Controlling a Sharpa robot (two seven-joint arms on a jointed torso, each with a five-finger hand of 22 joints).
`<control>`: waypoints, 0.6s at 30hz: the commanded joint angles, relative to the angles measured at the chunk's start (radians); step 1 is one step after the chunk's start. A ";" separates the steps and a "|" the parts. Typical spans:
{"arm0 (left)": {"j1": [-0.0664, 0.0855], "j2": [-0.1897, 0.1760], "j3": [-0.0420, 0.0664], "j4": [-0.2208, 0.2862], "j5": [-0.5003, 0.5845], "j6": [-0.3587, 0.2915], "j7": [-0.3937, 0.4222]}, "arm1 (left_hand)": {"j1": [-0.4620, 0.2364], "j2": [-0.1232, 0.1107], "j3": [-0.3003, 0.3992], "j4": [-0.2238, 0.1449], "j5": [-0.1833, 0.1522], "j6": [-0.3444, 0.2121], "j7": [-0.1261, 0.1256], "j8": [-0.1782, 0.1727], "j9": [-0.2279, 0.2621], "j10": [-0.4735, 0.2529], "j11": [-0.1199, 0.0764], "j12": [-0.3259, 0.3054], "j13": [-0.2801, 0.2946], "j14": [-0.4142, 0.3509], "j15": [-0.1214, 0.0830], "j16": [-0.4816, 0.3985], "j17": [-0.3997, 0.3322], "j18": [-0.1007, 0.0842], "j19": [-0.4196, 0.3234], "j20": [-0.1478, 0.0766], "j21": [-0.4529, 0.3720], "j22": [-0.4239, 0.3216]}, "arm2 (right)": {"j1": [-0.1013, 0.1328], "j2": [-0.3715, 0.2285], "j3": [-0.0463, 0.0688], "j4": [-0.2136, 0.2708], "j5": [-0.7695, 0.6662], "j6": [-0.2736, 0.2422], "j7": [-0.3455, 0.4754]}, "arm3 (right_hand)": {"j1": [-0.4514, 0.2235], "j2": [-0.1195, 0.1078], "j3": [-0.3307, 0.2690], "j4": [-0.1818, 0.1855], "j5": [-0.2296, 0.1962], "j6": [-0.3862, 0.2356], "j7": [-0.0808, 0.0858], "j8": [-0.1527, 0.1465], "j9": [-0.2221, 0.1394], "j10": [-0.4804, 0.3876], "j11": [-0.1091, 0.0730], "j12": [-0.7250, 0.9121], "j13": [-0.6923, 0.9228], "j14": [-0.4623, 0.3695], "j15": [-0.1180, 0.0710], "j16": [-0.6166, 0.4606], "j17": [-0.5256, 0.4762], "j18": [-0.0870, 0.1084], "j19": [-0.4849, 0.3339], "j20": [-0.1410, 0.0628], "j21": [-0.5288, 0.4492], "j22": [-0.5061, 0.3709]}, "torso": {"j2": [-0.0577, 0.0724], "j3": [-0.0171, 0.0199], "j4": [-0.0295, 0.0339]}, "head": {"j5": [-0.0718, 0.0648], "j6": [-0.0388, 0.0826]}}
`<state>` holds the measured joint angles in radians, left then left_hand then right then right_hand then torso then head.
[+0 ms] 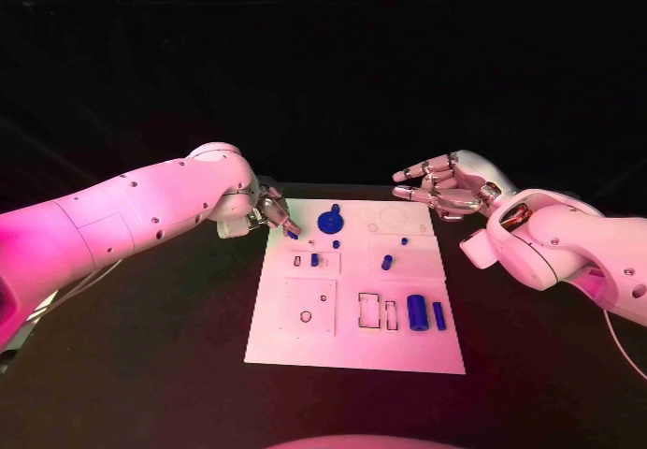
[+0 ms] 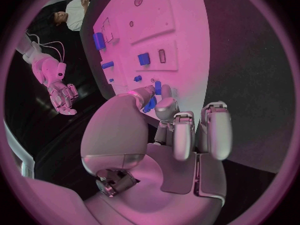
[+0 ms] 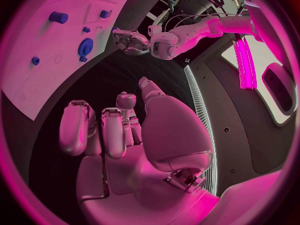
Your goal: Assemble the parts on the task board
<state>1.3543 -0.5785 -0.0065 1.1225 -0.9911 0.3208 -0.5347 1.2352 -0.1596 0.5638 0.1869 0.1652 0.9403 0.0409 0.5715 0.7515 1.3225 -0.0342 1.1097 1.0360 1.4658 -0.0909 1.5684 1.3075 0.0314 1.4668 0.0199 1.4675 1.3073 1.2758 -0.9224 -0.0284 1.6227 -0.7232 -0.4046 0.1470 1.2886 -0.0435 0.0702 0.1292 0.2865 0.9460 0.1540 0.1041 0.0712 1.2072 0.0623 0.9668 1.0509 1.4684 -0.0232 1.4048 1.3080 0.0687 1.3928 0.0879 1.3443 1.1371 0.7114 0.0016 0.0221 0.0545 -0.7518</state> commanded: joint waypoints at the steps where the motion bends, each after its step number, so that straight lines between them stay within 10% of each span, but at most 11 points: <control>1: -0.001 -0.023 -0.001 0.046 0.011 -0.073 0.058 | -0.009 -0.004 0.158 -0.154 0.009 0.004 -0.004 0.005 0.001 0.009 -0.002 0.009 0.004 0.105 0.000 0.002 0.263 -0.002 0.052 -0.001 0.009 0.165 | 0.000 -0.001 0.000 0.003 -0.002 0.011 0.004 | -0.001 0.007 -0.006 -0.003 0.004 -0.007 -0.002 0.005 0.000 -0.006 0.001 0.004 0.002 0.047 0.007 -0.004 0.029 0.018 -0.009 -0.001 -0.005 -0.001 | -0.004 0.0006 0.0038 | 0.000 -0.002; 18: -0.069 -0.092 -0.017 0.160 -0.094 -0.135 0.075 | -0.017 -0.016 0.169 -0.164 0.017 0.014 -0.006 0.006 -0.001 0.021 -0.004 0.019 0.014 0.105 -0.002 0.002 0.263 -0.004 0.057 -0.003 0.017 0.174 | 0.000 -0.005 0.000 0.003 0.000 0.010 0.003 | -0.001 0.007 -0.006 -0.003 0.004 -0.007 -0.002 0.005 0.000 -0.006 0.001 0.004 0.002 0.047 0.007 -0.004 0.029 0.018 -0.009 -0.001 -0.005 -0.001 | -0.003 0.0005 0.0016 | 0.004 -0.008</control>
<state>1.2880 -0.6709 -0.0231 1.2812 -1.0520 0.2048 -0.4743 1.2178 -0.1768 0.5795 0.1711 0.1768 0.9495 0.0360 0.5734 0.7513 1.3354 -0.0399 1.1234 1.0493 1.4658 -0.0909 1.5684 1.3073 0.0314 1.4668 0.0199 1.4784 1.3073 1.2759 -0.9276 -0.0284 1.6236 -0.7224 -0.4047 0.1466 1.2886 -0.0435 0.0678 0.1268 0.2865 0.9460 0.1540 0.1041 0.0712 1.2072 0.0623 0.9668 1.0516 1.4684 -0.0232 1.4048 1.3078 0.0687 1.3927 0.0878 1.3443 1.1371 0.7069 0.0020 0.0251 0.0585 -0.7585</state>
